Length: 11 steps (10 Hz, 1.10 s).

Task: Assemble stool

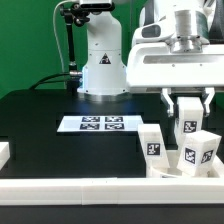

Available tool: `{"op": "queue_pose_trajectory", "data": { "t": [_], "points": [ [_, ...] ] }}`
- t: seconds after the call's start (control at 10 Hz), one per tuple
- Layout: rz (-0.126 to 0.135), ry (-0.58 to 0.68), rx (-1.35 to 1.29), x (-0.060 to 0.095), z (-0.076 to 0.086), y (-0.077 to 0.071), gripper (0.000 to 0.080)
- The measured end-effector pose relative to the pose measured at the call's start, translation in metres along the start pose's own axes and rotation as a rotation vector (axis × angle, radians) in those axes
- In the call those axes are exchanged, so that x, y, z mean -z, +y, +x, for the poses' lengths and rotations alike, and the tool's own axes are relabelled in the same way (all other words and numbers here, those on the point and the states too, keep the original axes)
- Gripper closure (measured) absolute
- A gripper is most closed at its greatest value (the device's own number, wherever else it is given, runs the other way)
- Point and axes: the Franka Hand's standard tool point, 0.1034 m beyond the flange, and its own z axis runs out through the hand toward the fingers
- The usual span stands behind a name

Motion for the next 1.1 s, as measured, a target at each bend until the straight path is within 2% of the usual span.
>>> {"op": "queue_pose_trajectory", "data": {
  "t": [0.3, 0.7, 1.1],
  "points": [
    [-0.006, -0.001, 0.010, -0.004, 0.002, 0.005, 0.0461],
    [-0.008, -0.008, 0.022, -0.010, -0.009, 0.001, 0.0461],
    [-0.011, 0.002, 0.016, -0.008, -0.012, -0.001, 0.0461]
  ]
}}
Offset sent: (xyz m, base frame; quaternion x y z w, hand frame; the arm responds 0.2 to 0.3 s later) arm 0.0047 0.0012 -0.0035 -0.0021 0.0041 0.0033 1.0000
